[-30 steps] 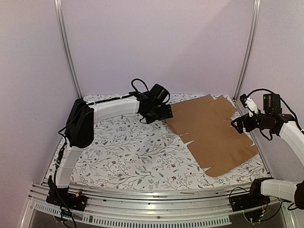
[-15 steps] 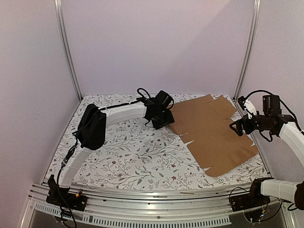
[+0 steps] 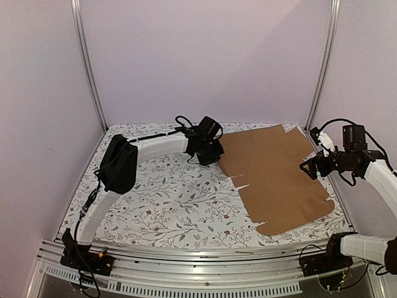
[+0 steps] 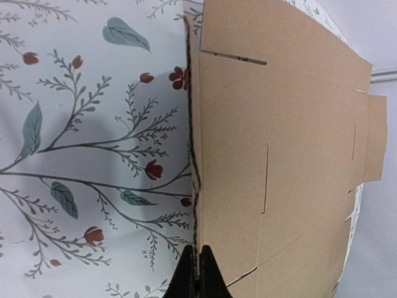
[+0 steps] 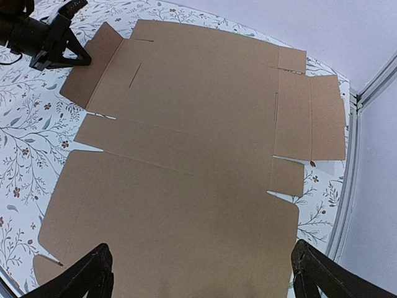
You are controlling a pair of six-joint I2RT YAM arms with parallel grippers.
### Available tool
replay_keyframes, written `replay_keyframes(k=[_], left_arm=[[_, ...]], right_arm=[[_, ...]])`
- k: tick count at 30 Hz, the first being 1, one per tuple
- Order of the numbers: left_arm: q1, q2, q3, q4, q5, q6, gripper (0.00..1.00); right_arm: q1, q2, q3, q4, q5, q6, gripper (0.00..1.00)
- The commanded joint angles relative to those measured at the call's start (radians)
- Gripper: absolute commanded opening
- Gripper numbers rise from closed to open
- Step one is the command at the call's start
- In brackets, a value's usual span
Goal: Fold the paper box
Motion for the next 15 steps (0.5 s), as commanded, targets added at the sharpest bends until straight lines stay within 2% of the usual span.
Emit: replay_keyframes(k=[1,4,8,12,15], left_arm=[[0.033,-0.095,-0.095,0.012,0.028,0.107,0.00],[0.069,-0.225,-0.216,0.014,0.036,0.208,0.00],[0.131,-0.417,-0.465,0.052,0.081,0.312,0.00],[0.208,-0.586,-0.657,0.085,0.139,0.384,0.00],[0.243,-0.666,-0.728,0.080,0.172,0.476,0.00]], right_arm=[[0.004,0.001,-0.015,-0.016,-0.022,-0.013,0.99],[0.004,-0.006,0.001,-0.027,-0.044,0.004,0.99],[0.003,-0.020,0.073,-0.097,-0.147,0.043,0.99],[0.004,0.001,0.193,-0.211,-0.236,0.041,0.99],[0.004,0.052,0.321,-0.331,-0.276,0.005,0.99]])
